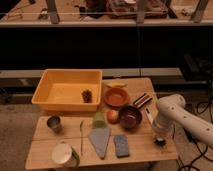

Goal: Place brush in purple bowl

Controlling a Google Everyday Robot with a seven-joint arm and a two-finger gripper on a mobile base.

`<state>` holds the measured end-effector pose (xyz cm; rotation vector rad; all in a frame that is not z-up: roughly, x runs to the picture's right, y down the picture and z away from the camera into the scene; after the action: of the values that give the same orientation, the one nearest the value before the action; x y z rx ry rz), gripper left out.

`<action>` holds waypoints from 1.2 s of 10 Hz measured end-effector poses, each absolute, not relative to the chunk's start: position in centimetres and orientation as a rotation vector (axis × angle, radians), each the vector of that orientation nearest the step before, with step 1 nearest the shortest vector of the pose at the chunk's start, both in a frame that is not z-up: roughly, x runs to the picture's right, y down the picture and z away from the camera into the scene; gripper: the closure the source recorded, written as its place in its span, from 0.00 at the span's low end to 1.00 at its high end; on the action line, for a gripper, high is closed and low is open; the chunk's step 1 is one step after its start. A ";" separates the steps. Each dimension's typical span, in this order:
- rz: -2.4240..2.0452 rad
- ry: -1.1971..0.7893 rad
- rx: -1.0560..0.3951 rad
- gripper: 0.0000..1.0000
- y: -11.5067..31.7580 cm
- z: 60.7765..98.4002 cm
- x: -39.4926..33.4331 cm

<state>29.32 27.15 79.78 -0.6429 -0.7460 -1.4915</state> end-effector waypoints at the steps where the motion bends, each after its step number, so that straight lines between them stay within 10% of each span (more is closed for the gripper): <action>1: -1.491 -0.739 -0.641 0.86 26.8 79.5 29.5; 12: -1.551 -0.633 -0.638 0.86 18.0 75.3 30.9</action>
<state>30.86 18.04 75.32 -0.6378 -0.6329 -1.5512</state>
